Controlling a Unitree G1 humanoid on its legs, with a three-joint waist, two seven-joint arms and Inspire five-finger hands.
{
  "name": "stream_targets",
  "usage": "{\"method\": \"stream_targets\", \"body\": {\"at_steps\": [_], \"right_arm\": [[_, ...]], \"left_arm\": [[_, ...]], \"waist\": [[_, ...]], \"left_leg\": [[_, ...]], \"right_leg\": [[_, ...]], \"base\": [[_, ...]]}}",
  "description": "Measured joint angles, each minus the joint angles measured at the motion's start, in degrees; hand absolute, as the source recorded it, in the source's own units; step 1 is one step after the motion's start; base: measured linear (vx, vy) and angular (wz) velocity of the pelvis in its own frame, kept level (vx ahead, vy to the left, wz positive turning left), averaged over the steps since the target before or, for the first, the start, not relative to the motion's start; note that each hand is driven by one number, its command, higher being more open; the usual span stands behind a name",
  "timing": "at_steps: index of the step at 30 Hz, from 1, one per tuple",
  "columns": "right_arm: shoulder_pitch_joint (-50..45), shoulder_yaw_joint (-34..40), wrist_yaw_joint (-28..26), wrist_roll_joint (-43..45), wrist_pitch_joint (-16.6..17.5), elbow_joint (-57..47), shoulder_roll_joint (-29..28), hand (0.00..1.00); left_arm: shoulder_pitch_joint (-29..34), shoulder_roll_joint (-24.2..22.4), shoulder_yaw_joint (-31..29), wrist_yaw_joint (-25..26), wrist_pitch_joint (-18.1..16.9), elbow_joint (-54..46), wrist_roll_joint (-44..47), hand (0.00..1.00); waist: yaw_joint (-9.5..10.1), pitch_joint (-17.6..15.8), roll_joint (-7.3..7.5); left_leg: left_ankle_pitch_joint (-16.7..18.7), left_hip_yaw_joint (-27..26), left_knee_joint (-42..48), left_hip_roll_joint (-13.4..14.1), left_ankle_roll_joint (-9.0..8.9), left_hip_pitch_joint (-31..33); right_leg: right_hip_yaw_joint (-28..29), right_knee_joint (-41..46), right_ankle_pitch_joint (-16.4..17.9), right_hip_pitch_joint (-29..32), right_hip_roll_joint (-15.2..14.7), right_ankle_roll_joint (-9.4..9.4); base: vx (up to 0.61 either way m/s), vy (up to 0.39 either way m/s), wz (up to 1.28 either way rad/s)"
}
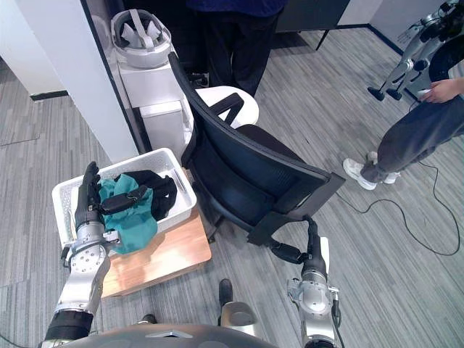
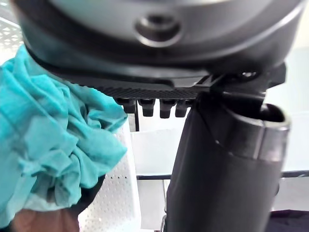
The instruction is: Tidy up the quilt and then pick up the clothes from the bed and put them into the laundry hamper
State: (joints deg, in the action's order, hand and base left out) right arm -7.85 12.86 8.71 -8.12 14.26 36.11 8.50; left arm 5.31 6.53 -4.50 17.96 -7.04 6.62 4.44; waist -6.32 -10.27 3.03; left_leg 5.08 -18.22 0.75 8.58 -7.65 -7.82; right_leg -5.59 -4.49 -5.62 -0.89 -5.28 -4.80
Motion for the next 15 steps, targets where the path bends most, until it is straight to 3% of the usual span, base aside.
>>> {"method": "stream_targets", "body": {"at_steps": [7, 15], "right_arm": [[0.1, 0.0, 0.3, -0.5, -0.3, 3.9, -1.0, 1.0], [-0.4, 0.9, 2.0, -0.4, -1.7, 5.9, -0.1, 1.0]], "left_arm": [[5.1, -4.9, 0.6, -3.1, -1.7, -5.7, 9.8, 1.0], [9.9, -9.6, -5.4, -1.7, -4.2, -9.7, 13.2, 1.0]], "waist": [[2.52, 1.5, 0.68], [3.4, 2.4, 0.53]], "left_leg": [[1.1, -0.3, 0.4, 0.0, 0.36, -0.8], [3.1, -3.4, 4.8, 0.1, 0.13, -0.9]], "right_leg": [[-0.3, 0.0, 0.3, -1.5, -0.8, -0.3], [-1.5, 0.7, 0.9, -3.8, -3.0, -1.19]], "base": [[-0.02, 0.014, 0.04], [0.01, 0.047, 0.11]]}}
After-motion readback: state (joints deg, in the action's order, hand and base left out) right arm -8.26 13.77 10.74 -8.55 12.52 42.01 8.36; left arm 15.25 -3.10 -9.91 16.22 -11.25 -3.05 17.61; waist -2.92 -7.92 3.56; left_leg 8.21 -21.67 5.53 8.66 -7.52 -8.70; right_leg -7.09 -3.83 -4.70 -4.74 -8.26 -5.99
